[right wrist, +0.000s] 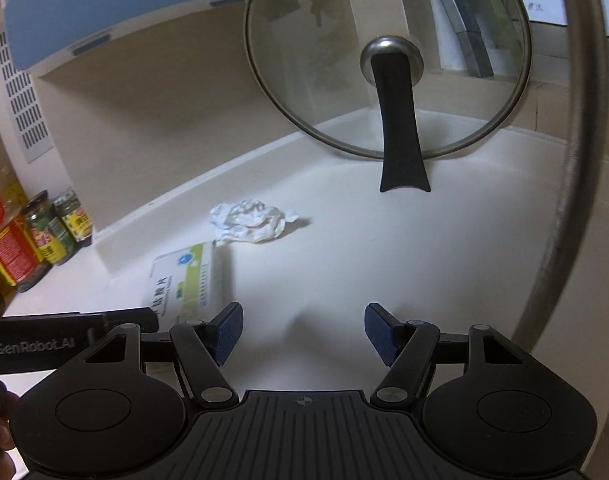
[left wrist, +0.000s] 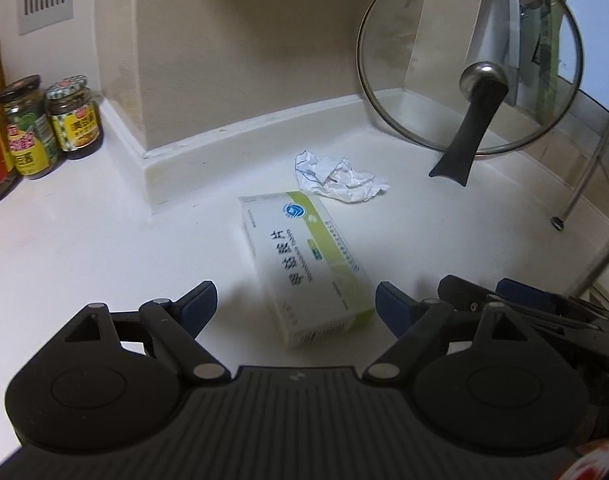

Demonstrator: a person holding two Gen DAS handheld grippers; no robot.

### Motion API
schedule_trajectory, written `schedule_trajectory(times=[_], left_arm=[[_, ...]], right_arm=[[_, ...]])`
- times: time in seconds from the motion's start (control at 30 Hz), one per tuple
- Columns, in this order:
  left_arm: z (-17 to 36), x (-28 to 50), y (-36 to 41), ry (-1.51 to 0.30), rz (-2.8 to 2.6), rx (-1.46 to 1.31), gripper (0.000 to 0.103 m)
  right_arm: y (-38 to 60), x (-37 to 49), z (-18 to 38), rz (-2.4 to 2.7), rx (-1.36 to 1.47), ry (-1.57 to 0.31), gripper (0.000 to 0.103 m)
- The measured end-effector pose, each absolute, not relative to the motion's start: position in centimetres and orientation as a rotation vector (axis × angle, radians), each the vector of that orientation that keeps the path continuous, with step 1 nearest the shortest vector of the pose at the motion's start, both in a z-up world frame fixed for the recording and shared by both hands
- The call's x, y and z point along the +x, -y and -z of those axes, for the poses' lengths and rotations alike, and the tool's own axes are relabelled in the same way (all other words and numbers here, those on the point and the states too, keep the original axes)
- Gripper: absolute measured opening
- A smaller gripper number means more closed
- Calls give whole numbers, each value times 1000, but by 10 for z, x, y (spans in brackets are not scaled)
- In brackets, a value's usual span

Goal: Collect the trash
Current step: 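Grasp the white medicine box with the left gripper while the right gripper grasps the crumpled tissue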

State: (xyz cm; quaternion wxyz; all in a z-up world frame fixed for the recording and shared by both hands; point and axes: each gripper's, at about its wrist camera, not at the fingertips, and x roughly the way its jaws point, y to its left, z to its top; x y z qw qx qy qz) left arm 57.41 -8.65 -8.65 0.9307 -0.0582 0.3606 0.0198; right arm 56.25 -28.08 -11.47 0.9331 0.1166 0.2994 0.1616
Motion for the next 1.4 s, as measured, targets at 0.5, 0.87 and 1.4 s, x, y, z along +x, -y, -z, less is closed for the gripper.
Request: schedule_trajectory(times=[0.5,0.87,1.4], left_arm=[[112,638,101,-829,-74,-88,87],[123,656,101,-849,-96,-38,82],[104,599,45,-768,-200,-17,72]], right_arm=[[292,593,129,-309,270,-641,67],[293,602,130,-317,273,-639,67],[266,623,126,-481,240,-569,67]])
